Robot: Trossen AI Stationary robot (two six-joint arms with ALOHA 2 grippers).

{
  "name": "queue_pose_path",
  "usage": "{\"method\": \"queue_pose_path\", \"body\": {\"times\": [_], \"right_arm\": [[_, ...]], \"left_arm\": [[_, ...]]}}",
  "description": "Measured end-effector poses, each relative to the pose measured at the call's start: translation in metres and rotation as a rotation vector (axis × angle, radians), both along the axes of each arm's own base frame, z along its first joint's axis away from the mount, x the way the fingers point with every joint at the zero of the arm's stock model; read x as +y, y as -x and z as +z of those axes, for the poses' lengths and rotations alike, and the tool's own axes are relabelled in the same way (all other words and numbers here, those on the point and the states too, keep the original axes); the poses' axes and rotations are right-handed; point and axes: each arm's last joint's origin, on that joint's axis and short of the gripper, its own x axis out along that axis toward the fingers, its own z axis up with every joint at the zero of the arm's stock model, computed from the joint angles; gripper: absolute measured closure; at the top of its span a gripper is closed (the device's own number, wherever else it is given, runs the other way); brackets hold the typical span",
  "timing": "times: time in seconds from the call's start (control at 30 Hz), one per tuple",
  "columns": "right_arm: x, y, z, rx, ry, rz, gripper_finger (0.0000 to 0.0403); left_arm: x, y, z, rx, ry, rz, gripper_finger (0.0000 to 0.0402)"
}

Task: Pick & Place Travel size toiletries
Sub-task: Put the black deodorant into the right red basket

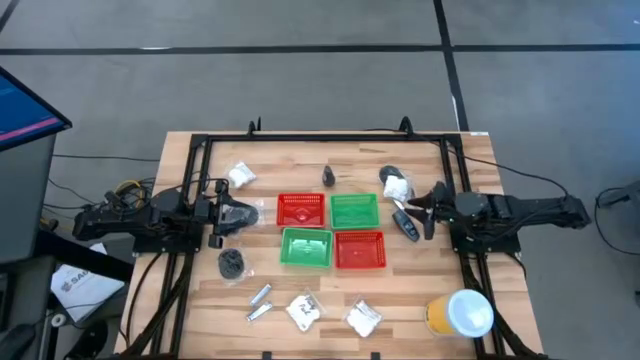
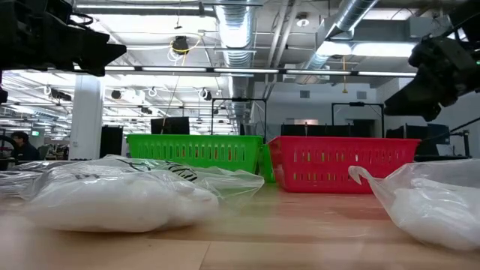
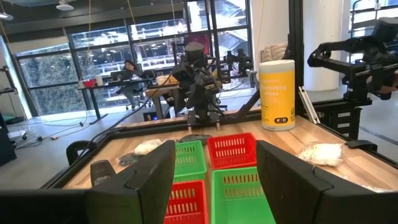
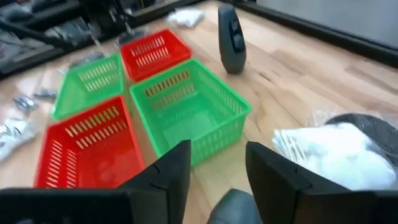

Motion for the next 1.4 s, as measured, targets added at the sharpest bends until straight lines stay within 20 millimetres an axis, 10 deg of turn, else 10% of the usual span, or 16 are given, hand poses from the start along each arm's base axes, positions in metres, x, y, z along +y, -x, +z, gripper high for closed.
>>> {"method": "queue_pose_path", "body": {"times": [0.7,1.4], "right_arm": [[0.006,-0.062,0.070,0.606,-0.117,-0.079,0.0154],[0.012,-0.108,0.017,1.022,-0.181,-0.072,0.0154]], "left_arm": [[0.000,0.000,0.001,-0.007,0.010,-0.001,0.0188],[0.000,-0.003,-0.001,0.018,0.011,-0.001,0.0188]]}}
